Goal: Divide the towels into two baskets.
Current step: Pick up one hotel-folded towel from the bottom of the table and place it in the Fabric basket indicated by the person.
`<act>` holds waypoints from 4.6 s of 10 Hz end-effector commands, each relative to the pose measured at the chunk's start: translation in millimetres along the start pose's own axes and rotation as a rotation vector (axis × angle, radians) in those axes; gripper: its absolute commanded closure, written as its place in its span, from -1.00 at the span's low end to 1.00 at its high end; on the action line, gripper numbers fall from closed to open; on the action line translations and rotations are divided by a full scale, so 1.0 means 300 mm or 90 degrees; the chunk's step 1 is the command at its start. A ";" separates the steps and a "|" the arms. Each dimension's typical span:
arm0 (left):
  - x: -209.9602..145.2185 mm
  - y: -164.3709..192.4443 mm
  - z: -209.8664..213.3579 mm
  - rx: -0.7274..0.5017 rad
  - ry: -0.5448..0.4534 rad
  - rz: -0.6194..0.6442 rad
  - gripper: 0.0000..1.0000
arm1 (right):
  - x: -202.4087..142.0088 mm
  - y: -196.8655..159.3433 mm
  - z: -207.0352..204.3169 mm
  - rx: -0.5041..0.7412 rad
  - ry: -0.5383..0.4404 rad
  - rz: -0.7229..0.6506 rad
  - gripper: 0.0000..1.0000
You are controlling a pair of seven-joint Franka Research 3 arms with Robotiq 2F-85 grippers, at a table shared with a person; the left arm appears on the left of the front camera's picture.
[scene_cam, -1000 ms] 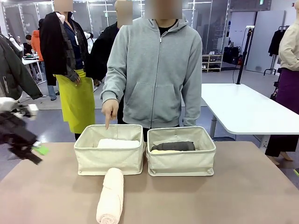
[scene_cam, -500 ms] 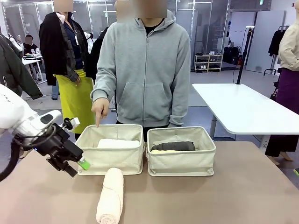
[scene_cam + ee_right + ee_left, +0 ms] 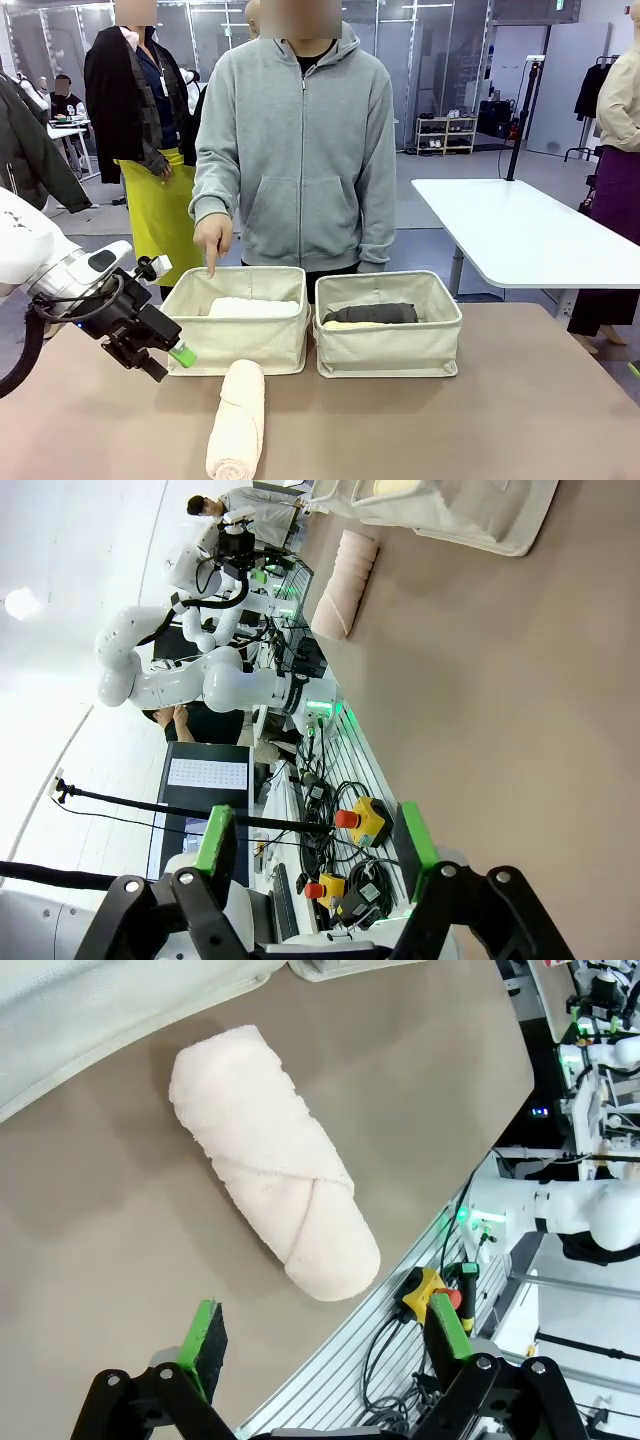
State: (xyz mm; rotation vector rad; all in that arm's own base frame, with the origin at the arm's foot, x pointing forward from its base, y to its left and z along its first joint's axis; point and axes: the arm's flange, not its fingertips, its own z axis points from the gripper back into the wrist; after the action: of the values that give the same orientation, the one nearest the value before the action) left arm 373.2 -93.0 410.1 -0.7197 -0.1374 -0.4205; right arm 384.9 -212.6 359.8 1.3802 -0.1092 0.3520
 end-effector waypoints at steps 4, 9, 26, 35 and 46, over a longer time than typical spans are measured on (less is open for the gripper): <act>0.047 -0.060 -0.161 0.125 -0.006 0.118 -1.00 | -0.003 0.007 -0.009 -0.006 -0.001 0.011 -0.59; 0.063 -0.077 -0.327 0.176 -0.061 0.218 -1.00 | -0.003 0.007 -0.009 -0.006 -0.001 0.011 -0.59; 0.072 -0.088 -0.524 0.207 -0.047 0.216 0.02 | -0.003 0.007 -0.009 -0.006 -0.001 0.011 -0.59; 0.231 -0.453 -0.175 0.340 0.151 -0.330 0.40 | -0.003 0.007 -0.009 -0.006 -0.001 0.011 -0.59; 0.587 -0.382 0.011 0.473 0.258 -0.812 0.25 | -0.003 0.007 -0.009 -0.006 -0.001 0.011 -0.59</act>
State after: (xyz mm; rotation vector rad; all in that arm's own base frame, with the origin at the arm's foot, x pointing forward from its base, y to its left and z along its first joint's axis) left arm 461.9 -225.5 531.5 0.2608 -0.3145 -1.5458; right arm 385.1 -212.7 360.1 1.3793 -0.1097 0.3525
